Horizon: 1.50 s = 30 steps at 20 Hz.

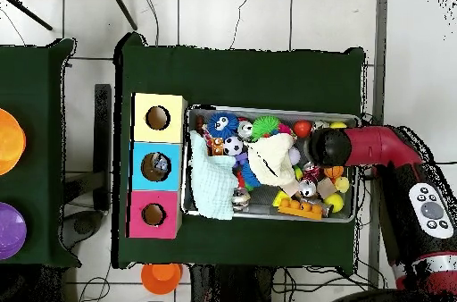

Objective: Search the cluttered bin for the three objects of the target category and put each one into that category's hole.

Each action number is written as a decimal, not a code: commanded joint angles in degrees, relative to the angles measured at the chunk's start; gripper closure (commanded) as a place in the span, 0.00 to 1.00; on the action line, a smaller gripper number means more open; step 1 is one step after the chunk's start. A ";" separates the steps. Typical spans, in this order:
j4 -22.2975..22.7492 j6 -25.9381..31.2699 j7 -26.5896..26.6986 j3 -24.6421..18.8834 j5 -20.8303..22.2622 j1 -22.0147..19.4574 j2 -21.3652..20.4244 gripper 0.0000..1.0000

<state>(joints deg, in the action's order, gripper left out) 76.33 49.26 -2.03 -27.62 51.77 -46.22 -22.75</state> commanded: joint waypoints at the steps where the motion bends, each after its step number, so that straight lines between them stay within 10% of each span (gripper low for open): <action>1: -5.22 -0.61 1.58 3.88 7.25 2.13 3.04 0.00; 10: -3.46 -0.39 2.16 3.13 4.18 1.96 2.89 0.00; 11: -3.45 0.17 2.04 3.39 4.14 2.11 2.78 1.00; 24: -2.50 -0.72 3.50 2.61 3.56 0.57 1.98 1.00; 30: 9.09 1.83 10.51 -4.08 -5.68 -5.95 -8.48 1.00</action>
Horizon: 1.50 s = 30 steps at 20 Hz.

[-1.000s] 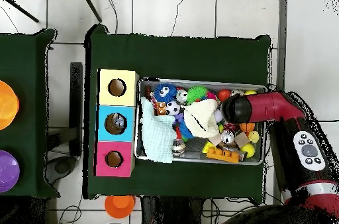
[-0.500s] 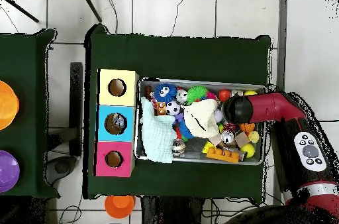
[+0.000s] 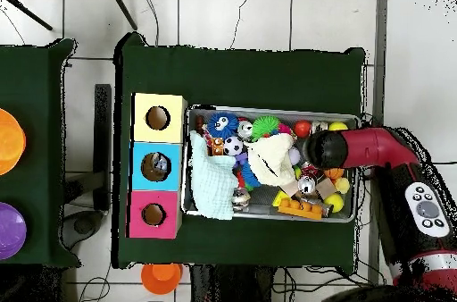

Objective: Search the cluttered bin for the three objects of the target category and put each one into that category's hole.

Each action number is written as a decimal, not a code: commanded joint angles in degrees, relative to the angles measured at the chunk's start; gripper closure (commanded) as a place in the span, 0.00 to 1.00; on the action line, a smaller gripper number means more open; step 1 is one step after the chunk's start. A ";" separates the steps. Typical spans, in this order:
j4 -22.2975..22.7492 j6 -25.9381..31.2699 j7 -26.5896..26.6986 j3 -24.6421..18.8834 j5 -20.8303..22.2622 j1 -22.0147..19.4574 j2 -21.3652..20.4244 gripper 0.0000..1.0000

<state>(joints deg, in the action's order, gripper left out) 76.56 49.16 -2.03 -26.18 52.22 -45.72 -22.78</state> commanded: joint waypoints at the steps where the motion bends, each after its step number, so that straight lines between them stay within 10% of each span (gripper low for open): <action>1: 11.50 2.81 12.04 -7.44 -8.42 -8.25 -10.84 1.00; 30: 32.41 5.01 3.64 -30.17 -28.25 -22.12 -21.98 1.00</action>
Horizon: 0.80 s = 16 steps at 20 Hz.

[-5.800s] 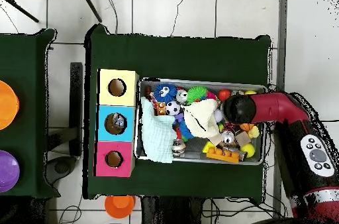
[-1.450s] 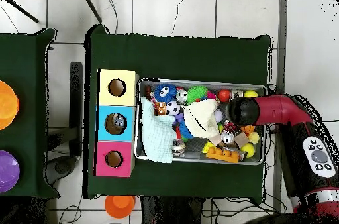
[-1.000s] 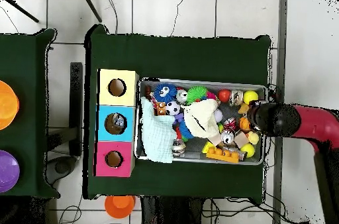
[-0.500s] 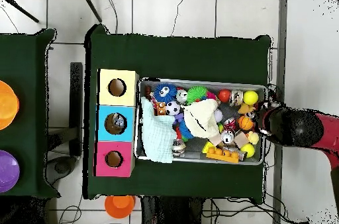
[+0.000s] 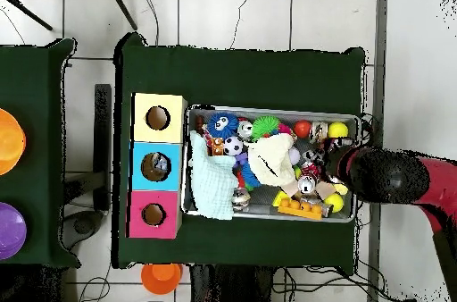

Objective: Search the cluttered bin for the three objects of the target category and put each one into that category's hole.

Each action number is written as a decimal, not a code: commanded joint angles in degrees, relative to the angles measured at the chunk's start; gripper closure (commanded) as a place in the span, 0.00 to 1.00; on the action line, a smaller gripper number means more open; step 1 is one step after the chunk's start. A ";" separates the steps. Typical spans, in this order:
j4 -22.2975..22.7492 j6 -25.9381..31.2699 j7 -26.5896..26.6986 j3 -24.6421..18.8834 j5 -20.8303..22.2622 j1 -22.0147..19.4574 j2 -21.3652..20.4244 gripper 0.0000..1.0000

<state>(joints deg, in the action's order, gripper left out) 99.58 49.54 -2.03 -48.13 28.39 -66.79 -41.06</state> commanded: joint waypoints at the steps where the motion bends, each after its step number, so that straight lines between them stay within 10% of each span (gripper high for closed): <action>1: 10.10 4.68 2.89 -9.12 -5.35 -1.34 -4.48 1.00; 16: 18.60 -5.90 -10.04 -22.06 -17.36 -2.47 -7.33 1.00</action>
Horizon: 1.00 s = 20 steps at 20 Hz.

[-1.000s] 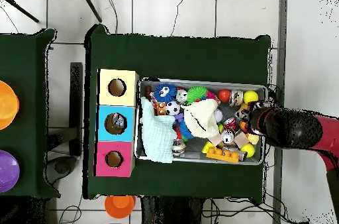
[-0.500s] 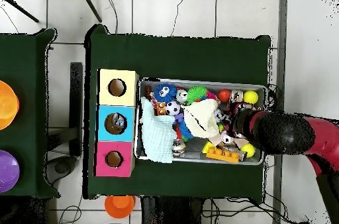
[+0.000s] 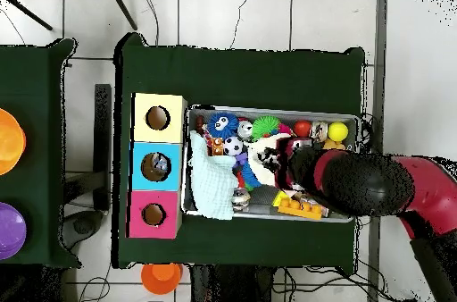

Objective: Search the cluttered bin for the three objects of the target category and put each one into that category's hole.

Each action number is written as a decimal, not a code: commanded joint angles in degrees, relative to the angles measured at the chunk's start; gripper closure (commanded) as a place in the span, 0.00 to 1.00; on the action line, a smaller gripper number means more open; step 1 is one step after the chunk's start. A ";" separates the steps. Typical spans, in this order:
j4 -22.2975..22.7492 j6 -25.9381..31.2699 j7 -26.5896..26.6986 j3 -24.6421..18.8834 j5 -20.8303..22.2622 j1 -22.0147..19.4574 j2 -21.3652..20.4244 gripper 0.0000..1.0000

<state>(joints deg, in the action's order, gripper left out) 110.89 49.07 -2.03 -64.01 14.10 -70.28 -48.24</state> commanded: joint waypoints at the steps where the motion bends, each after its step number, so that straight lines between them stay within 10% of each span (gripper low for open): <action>1: 7.82 -7.41 -10.92 -5.82 -2.35 1.60 0.03 1.00; 20: 11.23 -18.88 -16.45 -2.24 -3.33 8.02 -0.65 1.00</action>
<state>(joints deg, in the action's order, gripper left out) 115.78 32.88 -2.09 -65.92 12.42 -62.69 -48.55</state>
